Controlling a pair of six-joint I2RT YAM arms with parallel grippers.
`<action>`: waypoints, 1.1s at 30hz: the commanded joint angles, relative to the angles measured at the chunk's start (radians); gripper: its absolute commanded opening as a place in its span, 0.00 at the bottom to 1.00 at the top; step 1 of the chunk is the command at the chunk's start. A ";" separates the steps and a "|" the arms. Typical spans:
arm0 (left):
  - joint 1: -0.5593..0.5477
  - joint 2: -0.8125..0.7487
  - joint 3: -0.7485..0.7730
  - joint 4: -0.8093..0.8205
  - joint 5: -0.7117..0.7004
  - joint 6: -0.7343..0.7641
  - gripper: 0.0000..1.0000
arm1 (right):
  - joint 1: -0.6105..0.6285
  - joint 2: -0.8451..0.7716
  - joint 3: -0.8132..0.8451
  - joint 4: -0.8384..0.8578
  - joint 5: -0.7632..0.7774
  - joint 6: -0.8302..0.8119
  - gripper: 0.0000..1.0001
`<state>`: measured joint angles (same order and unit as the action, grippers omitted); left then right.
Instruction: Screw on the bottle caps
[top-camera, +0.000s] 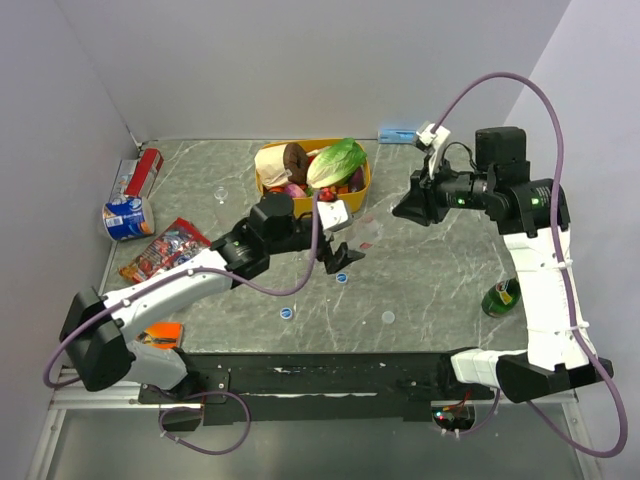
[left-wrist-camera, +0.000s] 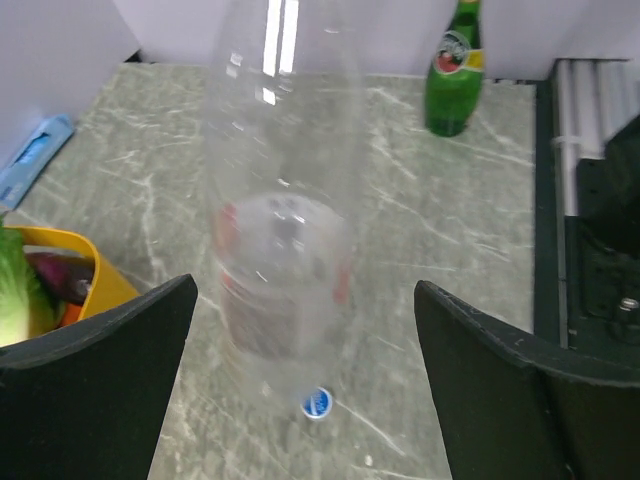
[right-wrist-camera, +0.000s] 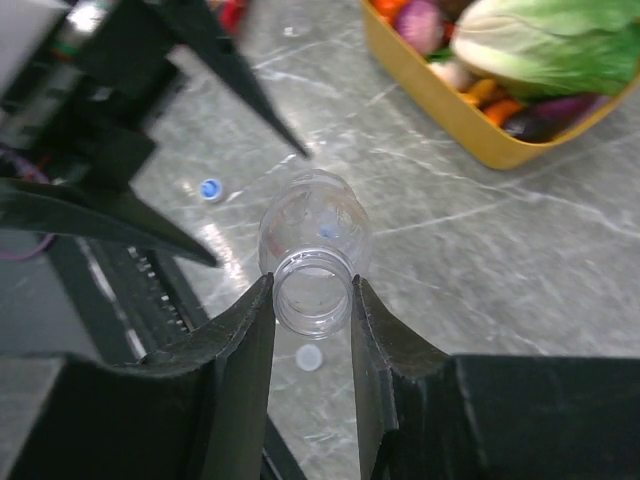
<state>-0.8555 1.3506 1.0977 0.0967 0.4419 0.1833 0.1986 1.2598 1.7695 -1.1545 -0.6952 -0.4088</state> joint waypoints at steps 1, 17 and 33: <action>-0.022 0.050 0.024 0.110 -0.080 0.036 0.96 | 0.025 -0.002 0.057 -0.018 -0.110 0.007 0.00; -0.030 0.111 0.034 0.092 -0.063 0.044 0.97 | 0.081 -0.005 0.087 -0.030 -0.106 -0.021 0.00; -0.030 0.088 -0.022 0.143 0.014 -0.008 0.53 | 0.122 -0.008 0.065 -0.014 -0.054 0.004 0.30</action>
<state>-0.8864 1.4708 1.0866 0.1642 0.4255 0.2012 0.3080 1.2667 1.8339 -1.1687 -0.7605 -0.4160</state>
